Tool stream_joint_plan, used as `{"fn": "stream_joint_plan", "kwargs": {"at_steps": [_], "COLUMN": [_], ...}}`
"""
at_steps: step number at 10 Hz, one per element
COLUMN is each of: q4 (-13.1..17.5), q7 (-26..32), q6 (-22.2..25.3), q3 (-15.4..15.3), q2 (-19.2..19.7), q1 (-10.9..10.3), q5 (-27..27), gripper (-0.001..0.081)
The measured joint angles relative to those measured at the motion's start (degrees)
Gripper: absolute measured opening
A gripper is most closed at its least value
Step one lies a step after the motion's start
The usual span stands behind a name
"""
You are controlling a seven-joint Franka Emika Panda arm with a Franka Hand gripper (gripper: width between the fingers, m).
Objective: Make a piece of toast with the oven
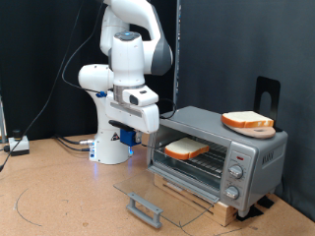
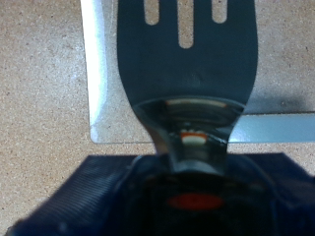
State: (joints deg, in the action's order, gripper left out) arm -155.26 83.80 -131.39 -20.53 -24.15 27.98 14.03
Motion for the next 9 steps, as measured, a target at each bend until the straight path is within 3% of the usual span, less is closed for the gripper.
{"fn": "stream_joint_plan", "kwargs": {"at_steps": [2, 4, 7, 9], "q4": [1.1, 4.2, 8.3, 8.9], "q7": [4.6, 8.6, 7.5, 5.0], "q6": [3.3, 11.1, 19.2, 19.4], "q3": [3.2, 7.1, 9.2, 8.6], "q2": [-0.4, -1.8, -4.5, -5.4], "q1": [-1.6, -2.1, -2.0, -1.7], "q5": [9.6, 15.2, 16.4, 14.7], "gripper": [0.0413, 0.0413, 0.0413, 0.0413]}}
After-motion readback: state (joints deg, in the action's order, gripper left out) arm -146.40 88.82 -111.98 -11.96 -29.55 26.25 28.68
